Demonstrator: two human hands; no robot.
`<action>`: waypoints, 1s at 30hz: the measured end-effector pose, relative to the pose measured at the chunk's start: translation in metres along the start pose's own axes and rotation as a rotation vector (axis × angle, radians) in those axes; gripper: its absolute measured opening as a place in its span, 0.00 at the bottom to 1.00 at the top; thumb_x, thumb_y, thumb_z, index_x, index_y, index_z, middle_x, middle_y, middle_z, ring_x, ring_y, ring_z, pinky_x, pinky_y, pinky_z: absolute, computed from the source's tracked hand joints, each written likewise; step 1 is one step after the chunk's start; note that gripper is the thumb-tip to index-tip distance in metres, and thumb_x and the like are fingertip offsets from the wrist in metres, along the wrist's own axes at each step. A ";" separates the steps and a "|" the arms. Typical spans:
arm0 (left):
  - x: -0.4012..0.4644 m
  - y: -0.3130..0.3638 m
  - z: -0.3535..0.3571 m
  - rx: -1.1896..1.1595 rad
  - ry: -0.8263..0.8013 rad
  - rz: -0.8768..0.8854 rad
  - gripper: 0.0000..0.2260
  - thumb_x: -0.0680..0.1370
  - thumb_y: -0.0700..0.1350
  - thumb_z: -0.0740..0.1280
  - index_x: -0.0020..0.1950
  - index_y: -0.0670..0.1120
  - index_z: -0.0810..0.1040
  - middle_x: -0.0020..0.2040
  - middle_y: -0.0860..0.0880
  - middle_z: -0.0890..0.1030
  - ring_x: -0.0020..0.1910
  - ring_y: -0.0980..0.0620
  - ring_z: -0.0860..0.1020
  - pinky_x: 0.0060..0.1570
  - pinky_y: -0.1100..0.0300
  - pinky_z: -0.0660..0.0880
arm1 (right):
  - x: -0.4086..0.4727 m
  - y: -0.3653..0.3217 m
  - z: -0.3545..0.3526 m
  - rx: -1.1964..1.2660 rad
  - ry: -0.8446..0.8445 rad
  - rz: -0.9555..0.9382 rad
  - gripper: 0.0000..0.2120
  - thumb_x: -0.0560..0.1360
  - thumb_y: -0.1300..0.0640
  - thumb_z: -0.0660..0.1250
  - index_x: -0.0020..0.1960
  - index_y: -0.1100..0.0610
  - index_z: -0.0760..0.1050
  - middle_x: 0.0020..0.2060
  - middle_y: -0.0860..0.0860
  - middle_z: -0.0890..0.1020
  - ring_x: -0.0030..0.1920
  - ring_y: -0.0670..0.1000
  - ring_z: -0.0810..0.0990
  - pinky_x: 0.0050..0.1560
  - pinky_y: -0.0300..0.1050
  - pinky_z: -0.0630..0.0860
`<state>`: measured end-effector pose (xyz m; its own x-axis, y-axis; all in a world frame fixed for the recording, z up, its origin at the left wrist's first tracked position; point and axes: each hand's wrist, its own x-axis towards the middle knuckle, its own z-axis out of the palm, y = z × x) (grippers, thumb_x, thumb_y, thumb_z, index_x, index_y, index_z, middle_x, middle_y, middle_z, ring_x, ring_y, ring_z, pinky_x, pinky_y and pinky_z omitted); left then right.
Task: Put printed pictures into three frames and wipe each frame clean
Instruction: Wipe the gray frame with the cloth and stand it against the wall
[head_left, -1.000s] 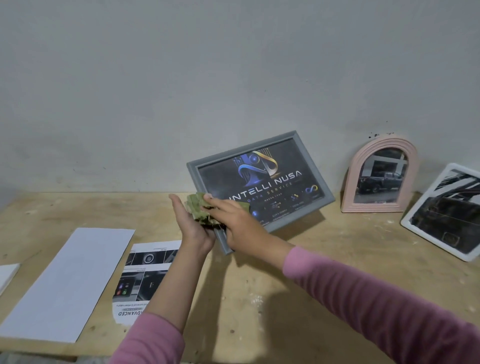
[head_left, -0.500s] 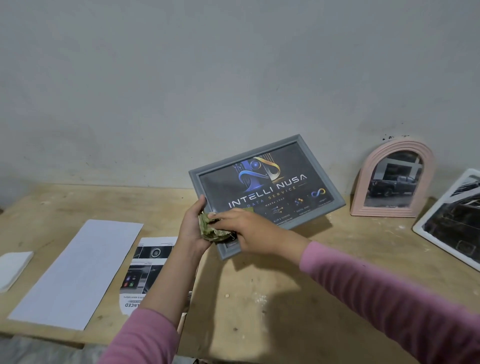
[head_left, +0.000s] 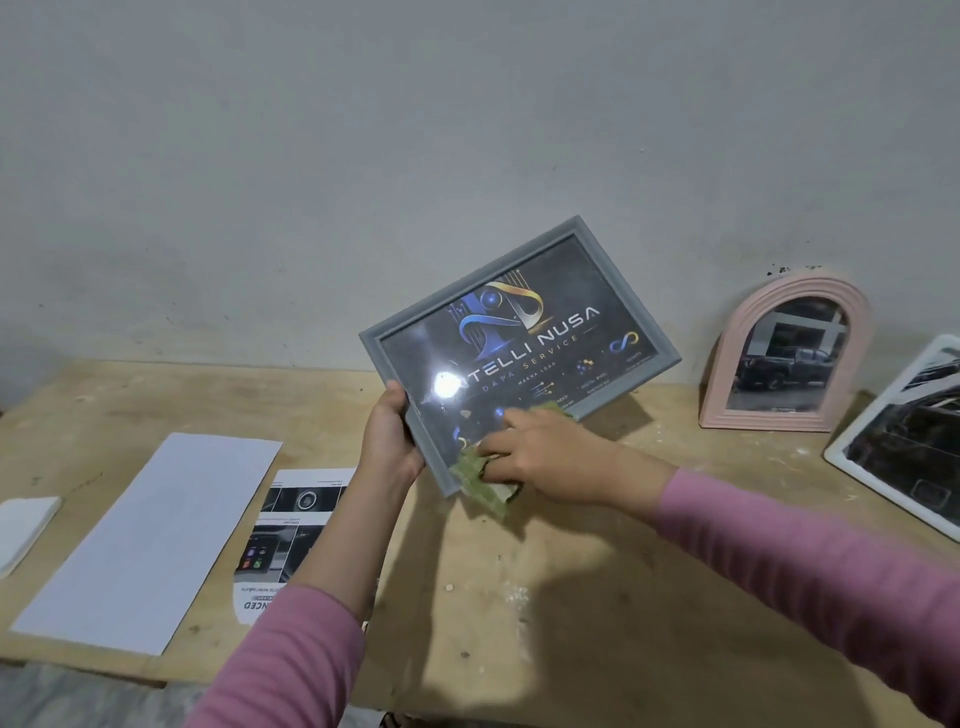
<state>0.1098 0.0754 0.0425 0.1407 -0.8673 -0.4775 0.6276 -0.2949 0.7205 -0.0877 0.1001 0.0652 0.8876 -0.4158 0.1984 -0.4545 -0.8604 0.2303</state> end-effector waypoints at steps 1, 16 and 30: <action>0.000 0.002 0.001 0.026 0.007 0.025 0.19 0.82 0.55 0.53 0.59 0.44 0.76 0.53 0.40 0.81 0.43 0.41 0.80 0.35 0.51 0.79 | -0.004 0.009 -0.003 -0.047 -0.006 0.031 0.07 0.66 0.57 0.65 0.38 0.47 0.80 0.39 0.44 0.81 0.34 0.53 0.76 0.30 0.38 0.64; 0.004 -0.004 0.021 0.246 -0.036 0.259 0.15 0.83 0.48 0.56 0.50 0.43 0.79 0.51 0.38 0.82 0.50 0.41 0.80 0.58 0.40 0.75 | -0.013 -0.032 0.050 -0.128 0.189 0.189 0.21 0.63 0.64 0.70 0.54 0.50 0.77 0.65 0.53 0.76 0.44 0.56 0.75 0.39 0.46 0.73; 0.000 -0.015 0.022 0.272 0.078 0.389 0.14 0.82 0.45 0.57 0.40 0.44 0.76 0.44 0.42 0.78 0.45 0.46 0.75 0.52 0.47 0.74 | -0.013 -0.031 0.040 -0.158 0.336 0.283 0.10 0.68 0.64 0.63 0.46 0.55 0.78 0.59 0.59 0.79 0.38 0.56 0.76 0.37 0.46 0.71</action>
<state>0.0838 0.0712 0.0426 0.3890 -0.9044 -0.1753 0.2950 -0.0579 0.9537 -0.0818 0.1208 0.0174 0.6651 -0.4871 0.5660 -0.7045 -0.6607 0.2593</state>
